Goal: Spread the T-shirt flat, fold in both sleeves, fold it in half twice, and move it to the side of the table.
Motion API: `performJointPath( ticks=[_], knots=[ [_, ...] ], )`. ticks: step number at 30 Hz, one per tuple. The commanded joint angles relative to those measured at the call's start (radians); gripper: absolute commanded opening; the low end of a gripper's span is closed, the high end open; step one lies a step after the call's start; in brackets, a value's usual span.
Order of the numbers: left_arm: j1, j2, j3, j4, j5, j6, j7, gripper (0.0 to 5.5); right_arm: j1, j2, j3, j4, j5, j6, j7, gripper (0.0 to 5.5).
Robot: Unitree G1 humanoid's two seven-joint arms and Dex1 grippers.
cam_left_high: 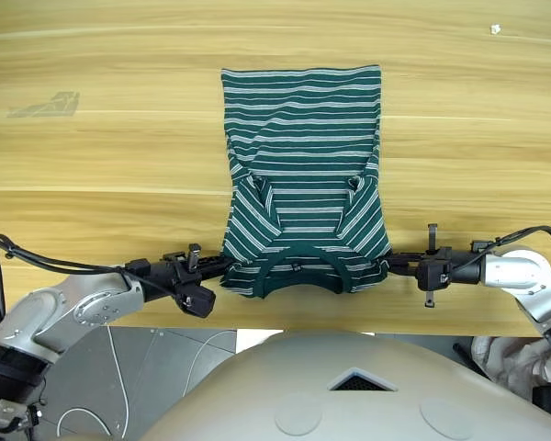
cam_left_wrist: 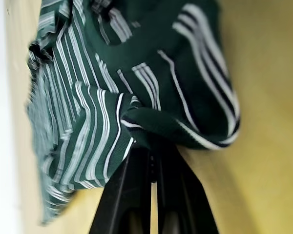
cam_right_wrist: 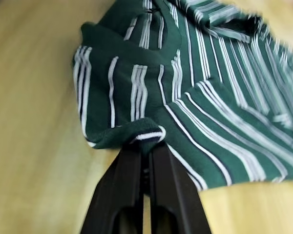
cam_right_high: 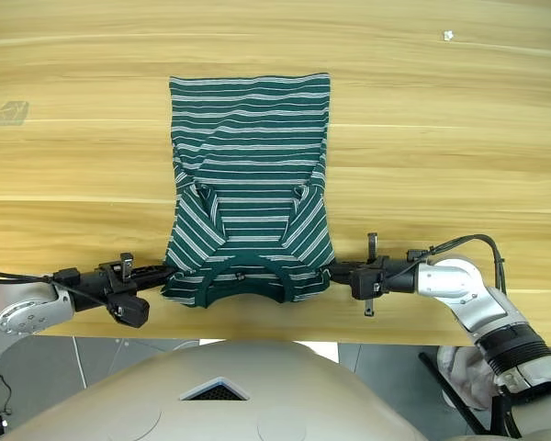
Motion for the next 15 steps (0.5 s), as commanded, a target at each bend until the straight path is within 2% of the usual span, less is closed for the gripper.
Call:
performJointPath(
  ticks=[1,3,8,15],
  knots=[
    [0.134,0.131,0.151,-0.141,-0.395,0.166,-0.182,0.03,0.006,-0.115,-0.115,-0.174,0.339,0.335,0.166,0.00],
    [0.235,0.177,0.262,-0.172,-0.475,0.203,-0.271,0.03,0.023,-0.149,-0.186,-0.211,0.438,0.428,0.216,0.00],
    [0.345,0.092,0.580,-0.256,-0.744,0.296,-0.459,0.03,0.093,-0.153,-0.365,-0.333,0.602,0.585,0.270,0.00],
    [0.355,-0.037,0.750,-0.336,-0.903,0.443,-0.598,0.03,0.220,-0.125,-0.579,-0.447,0.675,0.660,0.366,0.00]
  ],
)
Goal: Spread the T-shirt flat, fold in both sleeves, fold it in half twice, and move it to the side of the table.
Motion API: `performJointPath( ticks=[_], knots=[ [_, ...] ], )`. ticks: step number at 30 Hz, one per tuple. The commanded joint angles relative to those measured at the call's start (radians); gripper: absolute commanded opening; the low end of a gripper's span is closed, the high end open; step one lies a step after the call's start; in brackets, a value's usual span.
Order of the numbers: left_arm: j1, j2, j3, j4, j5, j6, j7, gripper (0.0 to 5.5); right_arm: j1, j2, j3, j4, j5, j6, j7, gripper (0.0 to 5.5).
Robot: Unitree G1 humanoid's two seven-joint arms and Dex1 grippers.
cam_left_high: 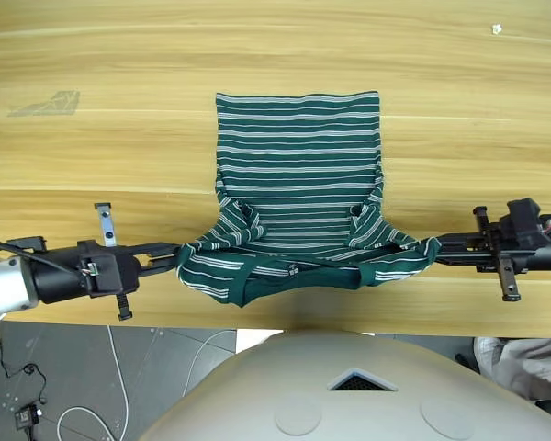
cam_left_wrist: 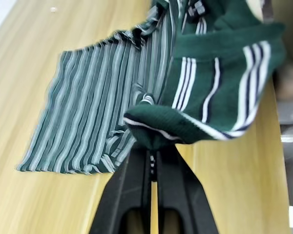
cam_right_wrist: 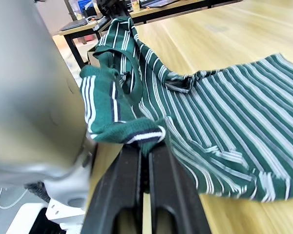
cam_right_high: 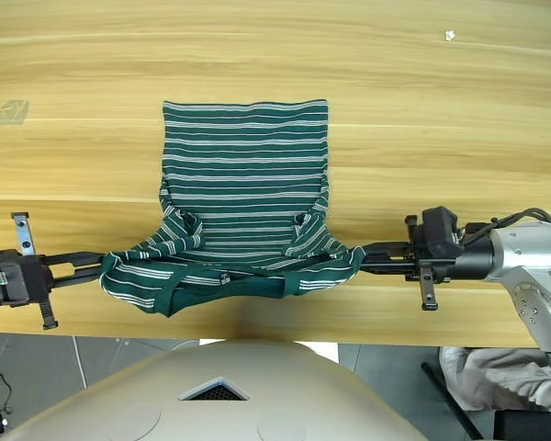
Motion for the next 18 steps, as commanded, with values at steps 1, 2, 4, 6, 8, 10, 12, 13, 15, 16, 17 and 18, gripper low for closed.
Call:
performJointPath(
  ticks=[1,2,4,6,8,10,12,13,15,16,17,18],
  knots=[
    [0.034,-0.074,0.080,-0.057,-0.047,0.073,-0.064,0.03,0.087,0.016,-0.119,-0.077,0.036,0.026,0.079,0.00],
    [0.050,-0.099,0.097,-0.077,-0.037,0.080,-0.077,0.03,0.109,0.023,-0.144,-0.098,0.044,0.036,0.092,0.00],
    [0.056,-0.130,0.123,-0.106,-0.036,0.100,-0.099,0.03,0.129,0.042,-0.179,-0.127,0.053,0.053,0.105,0.00],
    [0.059,-0.156,0.158,-0.127,-0.055,0.124,-0.126,0.03,0.151,0.060,-0.214,-0.161,0.064,0.072,0.111,0.00],
    [0.061,-0.180,0.184,-0.144,-0.064,0.140,-0.150,0.03,0.167,0.074,-0.241,-0.187,0.069,0.090,0.116,0.00],
    [0.030,-0.192,0.208,-0.138,-0.081,0.156,-0.162,0.03,0.162,0.084,-0.248,-0.200,0.056,0.103,0.122,0.00],
    [-0.011,-0.189,0.201,-0.116,-0.073,0.173,-0.170,0.03,0.127,0.091,-0.227,-0.185,0.029,0.121,0.120,0.00],
    [-0.032,-0.184,0.187,-0.104,-0.062,0.181,-0.172,0.03,0.107,0.094,-0.214,-0.176,0.013,0.129,0.117,0.00],
    [-0.113,-0.171,0.110,-0.055,-0.008,0.195,-0.155,0.03,0.026,0.107,-0.151,-0.128,-0.060,0.137,0.103,0.00],
    [-0.160,-0.171,0.064,-0.034,0.017,0.208,-0.137,0.03,-0.027,0.119,-0.107,-0.089,-0.117,0.133,0.093,0.00],
    [-0.200,-0.169,0.020,-0.021,0.040,0.218,-0.129,0.03,-0.076,0.133,-0.065,-0.045,-0.178,0.118,0.092,0.00],
    [-0.248,-0.170,-0.025,-0.005,0.071,0.224,-0.114,0.03,-0.122,0.152,-0.034,-0.004,-0.221,0.107,0.089,0.00]
  ],
)
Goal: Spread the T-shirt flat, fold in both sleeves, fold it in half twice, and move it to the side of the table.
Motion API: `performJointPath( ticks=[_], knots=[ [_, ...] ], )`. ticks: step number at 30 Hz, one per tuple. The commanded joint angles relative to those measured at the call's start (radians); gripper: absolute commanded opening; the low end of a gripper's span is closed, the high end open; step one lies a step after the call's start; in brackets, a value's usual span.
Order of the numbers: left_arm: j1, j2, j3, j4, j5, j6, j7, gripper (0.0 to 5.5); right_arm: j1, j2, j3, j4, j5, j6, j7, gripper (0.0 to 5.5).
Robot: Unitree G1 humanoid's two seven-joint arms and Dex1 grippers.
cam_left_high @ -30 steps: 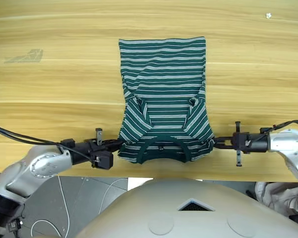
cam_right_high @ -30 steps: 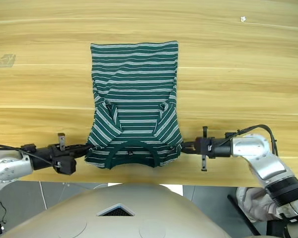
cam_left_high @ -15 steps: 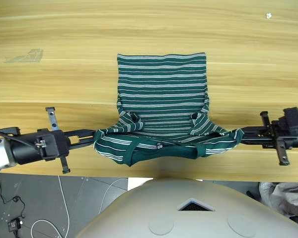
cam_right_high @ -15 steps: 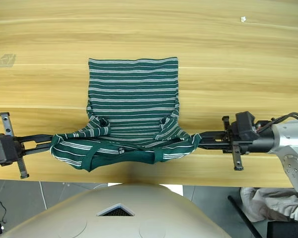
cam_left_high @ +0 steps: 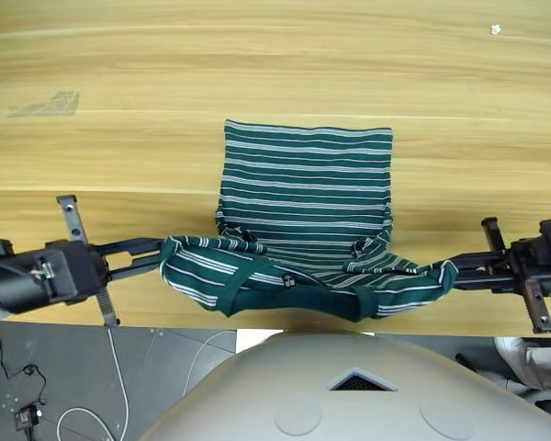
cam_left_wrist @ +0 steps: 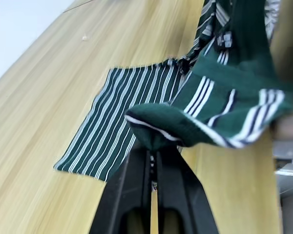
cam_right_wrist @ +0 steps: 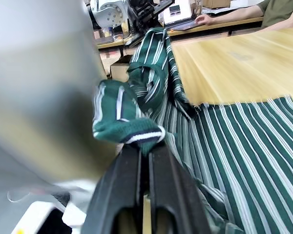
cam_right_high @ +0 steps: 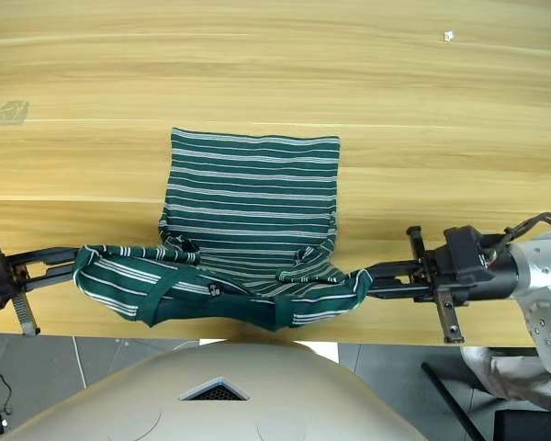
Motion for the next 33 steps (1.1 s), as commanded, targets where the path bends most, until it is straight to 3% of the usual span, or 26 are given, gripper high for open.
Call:
performJointPath(
  ticks=[1,5,9,15,24,29,33],
  knots=[
    [-0.191,0.006,-0.177,0.072,0.126,0.038,0.064,0.03,-0.194,0.072,0.123,0.160,-0.181,-0.033,-0.036,0.00],
    [-0.414,-0.048,-0.390,0.189,0.322,0.063,0.168,0.03,-0.424,0.204,0.203,0.385,-0.367,-0.119,-0.134,0.00],
    [-0.623,-0.168,-0.508,0.354,0.432,0.081,0.291,0.03,-0.618,0.345,0.257,0.630,-0.500,-0.196,-0.217,0.00],
    [-0.789,-0.298,-0.538,0.599,0.493,0.082,0.433,0.03,-0.748,0.463,0.287,0.867,-0.595,-0.297,-0.253,0.00],
    [-0.868,-0.393,-0.581,0.746,0.529,0.019,0.476,0.03,-0.797,0.485,0.272,1.008,-0.643,-0.340,-0.257,0.00],
    [-0.970,-0.467,-0.540,0.909,0.571,-0.059,0.646,1.09,-0.868,0.542,0.231,1.167,-0.698,-0.396,-0.442,1.19],
    [-0.998,-0.487,-0.531,1.003,0.600,-0.070,0.738,1.68,-0.891,0.530,0.264,1.297,-0.814,-0.404,-0.571,1.90]
  ],
)
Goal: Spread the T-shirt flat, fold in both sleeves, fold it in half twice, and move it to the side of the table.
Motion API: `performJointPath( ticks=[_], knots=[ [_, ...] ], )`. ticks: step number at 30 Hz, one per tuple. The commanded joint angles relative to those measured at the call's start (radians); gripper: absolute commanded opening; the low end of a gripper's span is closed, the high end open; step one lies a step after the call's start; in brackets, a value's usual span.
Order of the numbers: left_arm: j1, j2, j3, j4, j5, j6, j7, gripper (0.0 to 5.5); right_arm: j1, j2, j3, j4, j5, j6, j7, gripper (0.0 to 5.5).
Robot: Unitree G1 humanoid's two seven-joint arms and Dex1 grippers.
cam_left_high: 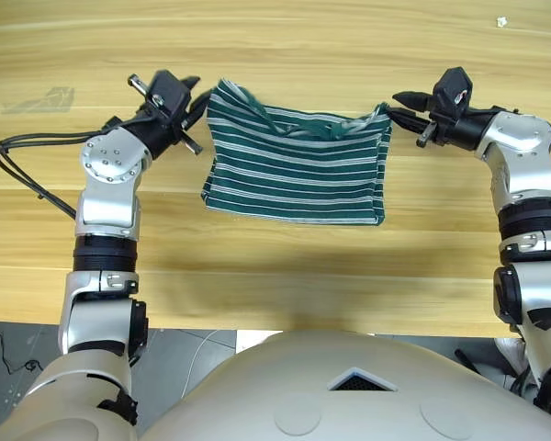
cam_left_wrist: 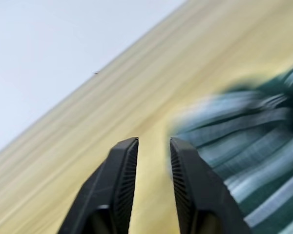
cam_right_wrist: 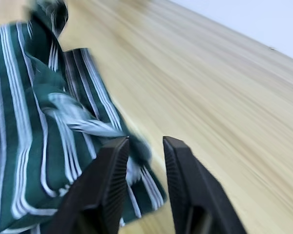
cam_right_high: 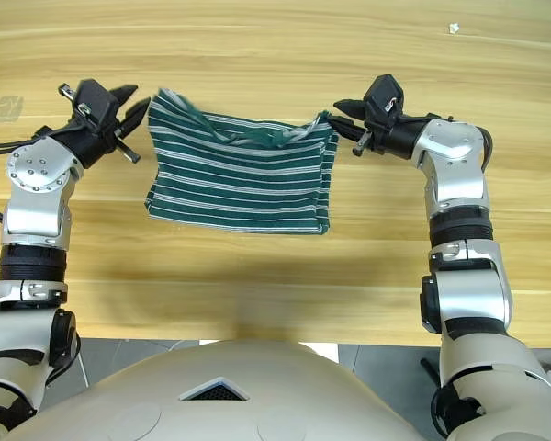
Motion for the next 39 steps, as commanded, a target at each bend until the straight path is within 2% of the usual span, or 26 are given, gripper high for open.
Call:
performJointPath(
  ticks=[1,4,7,9,12,16,20,25,30,32,34,36,39],
  knots=[
    [-0.004,-0.011,0.007,0.043,0.021,-0.010,0.037,1.82,-0.033,-0.016,0.020,0.126,-0.099,-0.001,-0.100,1.95],
    [0.022,-0.016,0.023,0.059,0.010,-0.021,0.052,2.32,-0.031,-0.003,0.017,0.164,-0.132,-0.027,-0.147,1.95],
    [0.058,-0.016,0.044,0.049,-0.002,-0.033,0.065,2.79,-0.009,0.017,0.016,0.117,-0.119,-0.122,-0.112,1.95],
    [0.071,-0.024,0.079,0.022,-0.027,-0.042,0.086,2.84,0.017,0.060,-0.016,0.019,-0.023,-0.200,-0.033,1.95],
    [0.092,-0.041,0.101,-0.026,-0.045,-0.051,0.101,2.84,0.021,0.094,-0.019,-0.022,-0.014,-0.302,-0.037,1.95],
    [0.126,-0.057,0.071,-0.076,-0.020,-0.061,0.105,2.84,-0.043,0.059,0.141,0.130,-0.307,-0.446,-0.188,1.95],
    [0.109,-0.056,0.048,-0.098,0.003,-0.052,0.099,2.84,-0.173,0.047,0.361,0.329,-0.648,-0.471,-0.412,1.95],
    [0.132,-0.054,0.030,-0.132,0.021,-0.045,0.099,2.84,-0.271,0.079,0.440,0.489,-0.748,-0.453,-0.530,1.95],
    [0.159,-0.039,0.055,-0.165,0.002,-0.036,0.091,2.84,-0.245,-0.016,0.446,0.528,-0.756,-0.461,-0.567,1.95],
    [0.178,-0.035,0.064,-0.191,-0.001,-0.027,0.090,2.84,-0.192,-0.068,0.445,0.513,-0.738,-0.496,-0.502,1.95],
    [0.192,-0.035,0.064,-0.212,-0.004,-0.018,0.086,2.84,-0.089,-0.128,0.432,0.447,-0.661,-0.547,-0.305,1.95],
    [0.202,-0.037,0.062,-0.223,-0.007,-0.010,0.082,2.84,0.074,-0.217,0.426,0.232,-0.506,-0.530,-0.056,1.95],
    [0.212,-0.040,0.059,-0.236,-0.008,-0.004,0.080,2.84,0.295,-0.392,0.442,-0.191,-0.298,-0.400,0.153,1.95]
  ],
)
